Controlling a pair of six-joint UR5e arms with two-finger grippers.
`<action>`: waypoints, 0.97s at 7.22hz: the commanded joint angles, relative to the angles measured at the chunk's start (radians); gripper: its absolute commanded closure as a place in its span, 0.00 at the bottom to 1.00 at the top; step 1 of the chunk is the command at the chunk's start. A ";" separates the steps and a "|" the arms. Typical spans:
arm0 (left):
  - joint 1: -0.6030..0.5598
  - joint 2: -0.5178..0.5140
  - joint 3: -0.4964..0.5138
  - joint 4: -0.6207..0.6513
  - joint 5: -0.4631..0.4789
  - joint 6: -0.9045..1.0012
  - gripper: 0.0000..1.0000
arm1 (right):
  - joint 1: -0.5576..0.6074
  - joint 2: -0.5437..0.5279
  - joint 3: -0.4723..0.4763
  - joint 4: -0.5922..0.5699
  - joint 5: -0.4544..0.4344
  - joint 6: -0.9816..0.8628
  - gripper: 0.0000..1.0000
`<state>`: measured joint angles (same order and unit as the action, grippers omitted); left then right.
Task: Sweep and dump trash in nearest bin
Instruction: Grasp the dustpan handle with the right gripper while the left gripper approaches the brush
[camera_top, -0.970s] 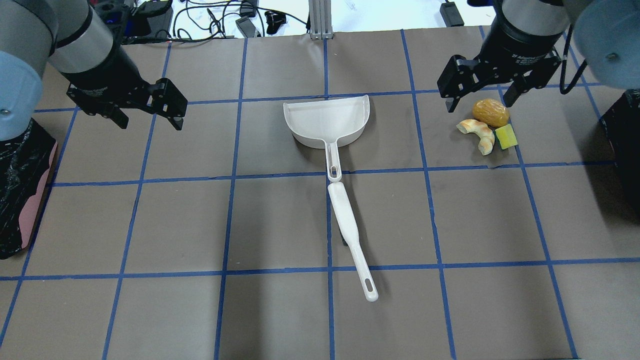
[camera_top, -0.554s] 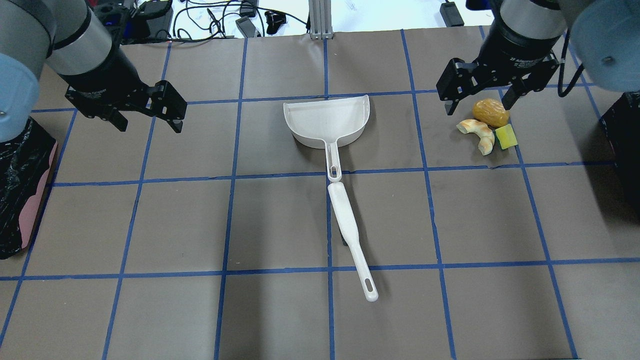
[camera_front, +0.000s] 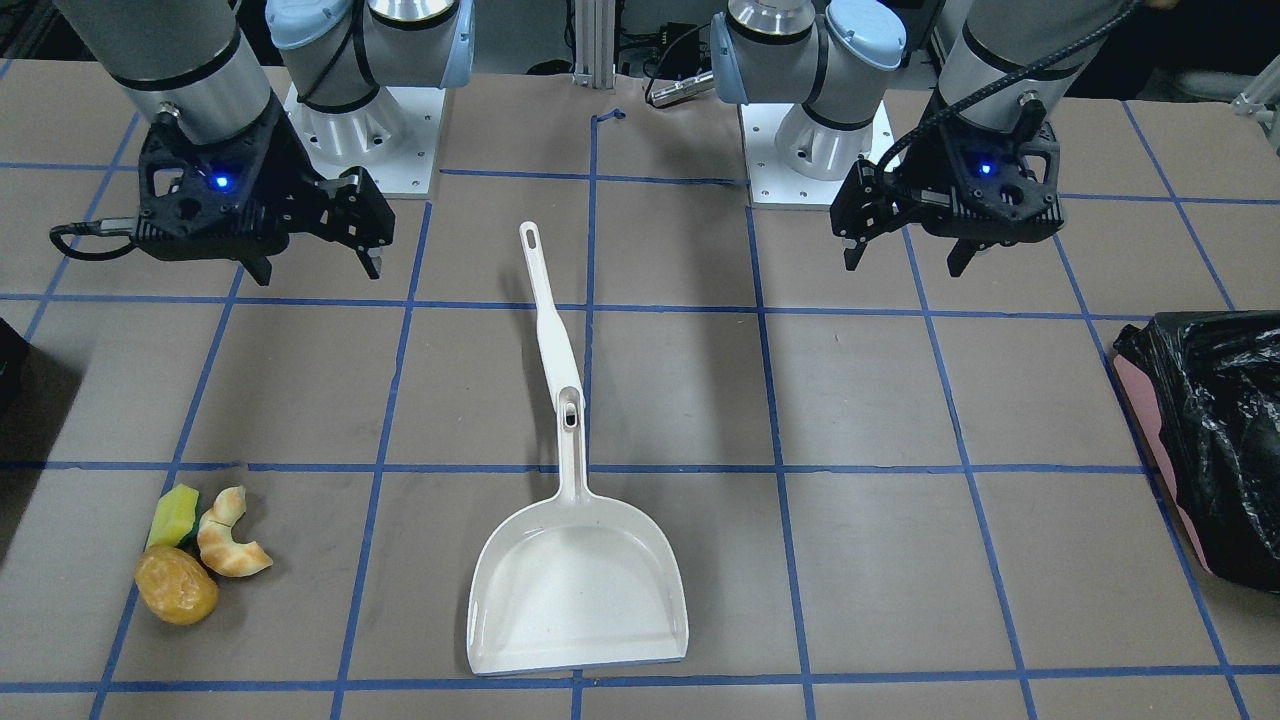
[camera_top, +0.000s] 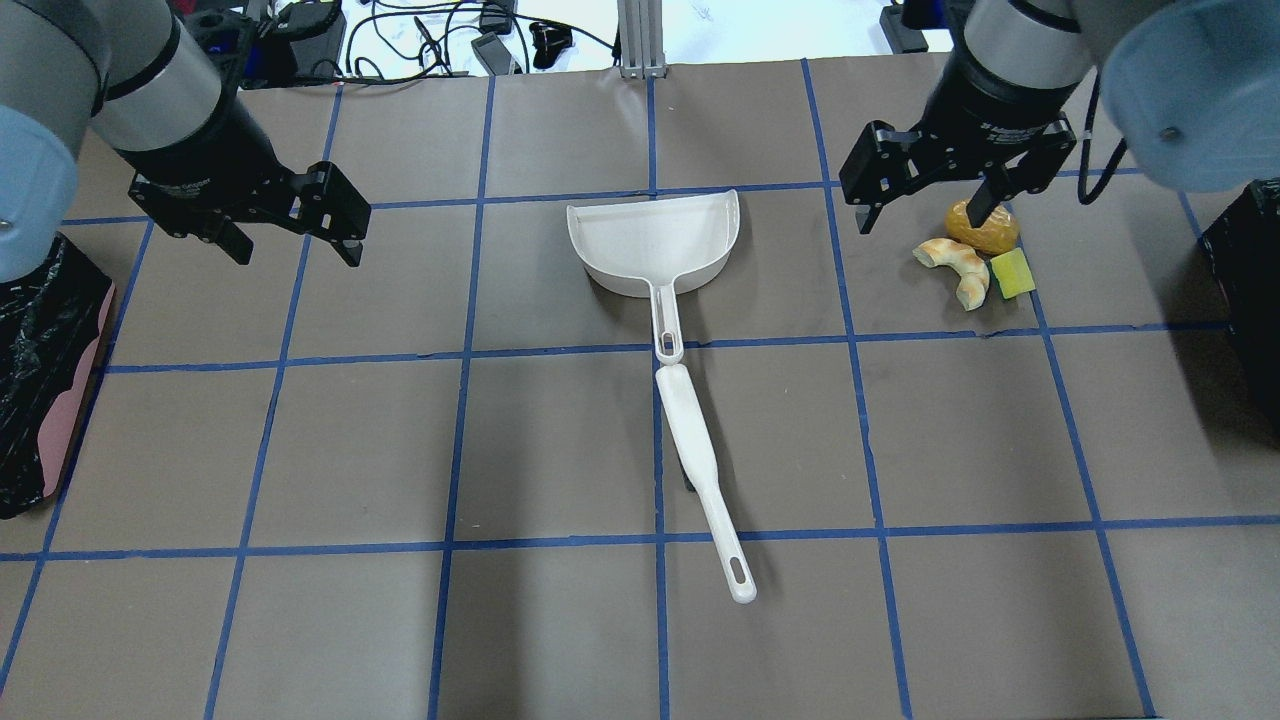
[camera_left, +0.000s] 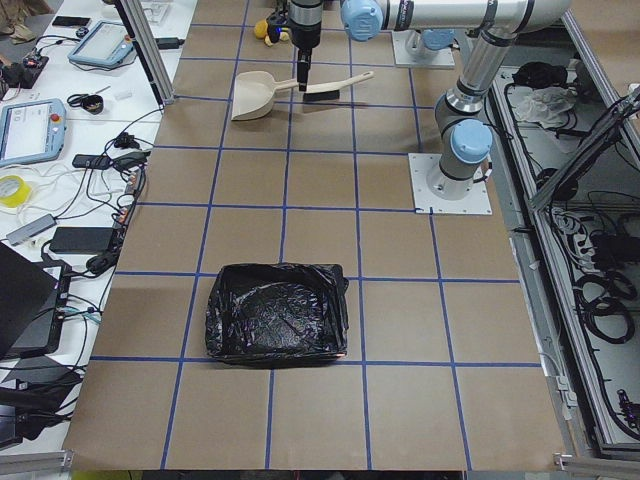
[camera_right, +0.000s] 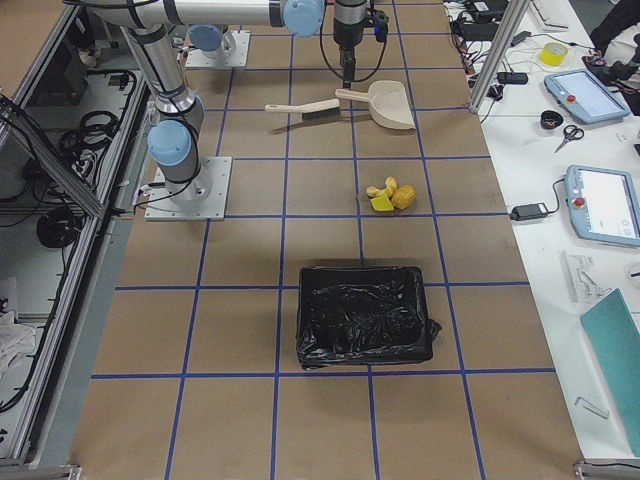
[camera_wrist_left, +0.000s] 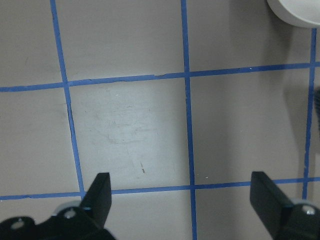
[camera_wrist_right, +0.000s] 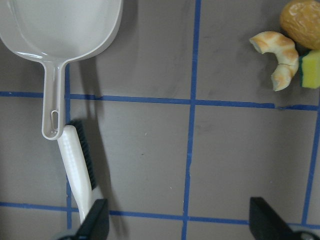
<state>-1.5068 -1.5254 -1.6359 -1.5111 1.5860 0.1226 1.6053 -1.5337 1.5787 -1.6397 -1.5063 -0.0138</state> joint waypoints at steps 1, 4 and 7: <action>-0.004 -0.004 -0.028 0.005 -0.006 0.003 0.00 | 0.135 0.135 -0.017 -0.203 0.006 0.110 0.00; -0.099 0.028 -0.139 0.006 -0.043 -0.055 0.00 | 0.218 0.366 -0.112 -0.370 0.002 0.184 0.00; -0.208 0.057 -0.220 0.014 -0.047 -0.150 0.00 | 0.272 0.492 -0.170 -0.382 -0.018 0.178 0.02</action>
<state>-1.6781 -1.4834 -1.8246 -1.4982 1.5421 -0.0081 1.8599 -1.0855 1.4220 -2.0158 -1.5161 0.1697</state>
